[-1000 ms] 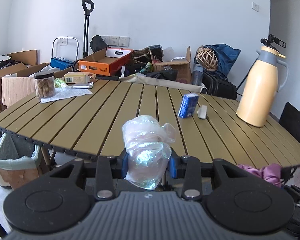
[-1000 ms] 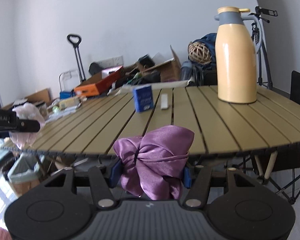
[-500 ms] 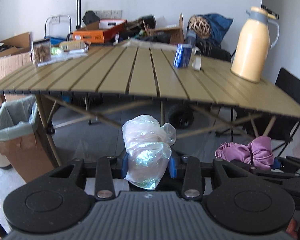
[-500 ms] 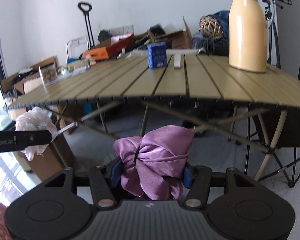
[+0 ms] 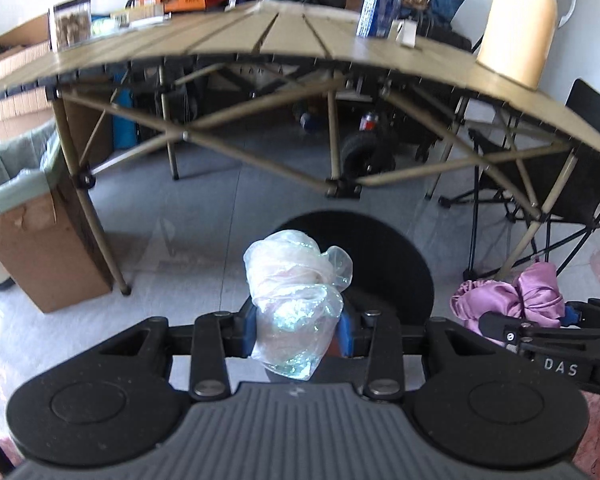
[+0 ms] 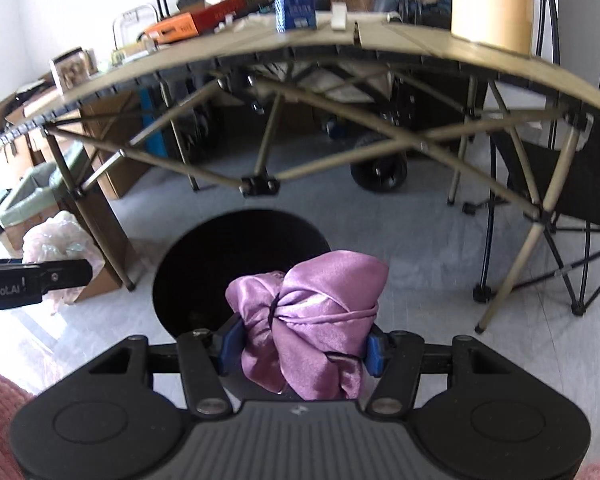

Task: Collect trash
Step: 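Lift the pink scrunchie and plastic bag and carry both down toward the black bin, then lower the left gripper into the bin and open it to drop the bag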

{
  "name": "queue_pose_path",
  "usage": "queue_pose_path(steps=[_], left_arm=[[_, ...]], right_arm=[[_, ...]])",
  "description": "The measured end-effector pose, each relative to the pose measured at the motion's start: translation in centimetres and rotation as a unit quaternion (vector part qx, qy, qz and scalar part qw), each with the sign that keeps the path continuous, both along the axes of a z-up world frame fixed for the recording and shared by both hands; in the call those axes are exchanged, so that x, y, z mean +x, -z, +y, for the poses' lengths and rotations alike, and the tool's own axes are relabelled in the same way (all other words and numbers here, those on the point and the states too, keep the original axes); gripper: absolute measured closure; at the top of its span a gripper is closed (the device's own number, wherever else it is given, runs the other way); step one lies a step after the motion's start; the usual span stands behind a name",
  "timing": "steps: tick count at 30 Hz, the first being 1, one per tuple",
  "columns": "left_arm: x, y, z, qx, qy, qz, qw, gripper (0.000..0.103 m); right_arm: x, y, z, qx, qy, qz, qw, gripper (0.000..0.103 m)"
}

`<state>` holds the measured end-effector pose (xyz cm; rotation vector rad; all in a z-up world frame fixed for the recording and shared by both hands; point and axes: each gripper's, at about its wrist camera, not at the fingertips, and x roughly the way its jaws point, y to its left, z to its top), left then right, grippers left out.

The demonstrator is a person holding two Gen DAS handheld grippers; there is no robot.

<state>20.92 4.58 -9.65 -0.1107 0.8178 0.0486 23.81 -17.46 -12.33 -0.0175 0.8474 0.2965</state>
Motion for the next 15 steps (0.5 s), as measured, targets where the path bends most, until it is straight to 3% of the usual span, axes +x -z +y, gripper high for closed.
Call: queue_pose_path(steps=[15], left_arm=[[1.5,3.2,1.3,-0.003,-0.015,0.061,0.9980,0.065]], right_arm=[[2.1,2.9,-0.7,-0.005,0.021,0.050,0.999,0.046]])
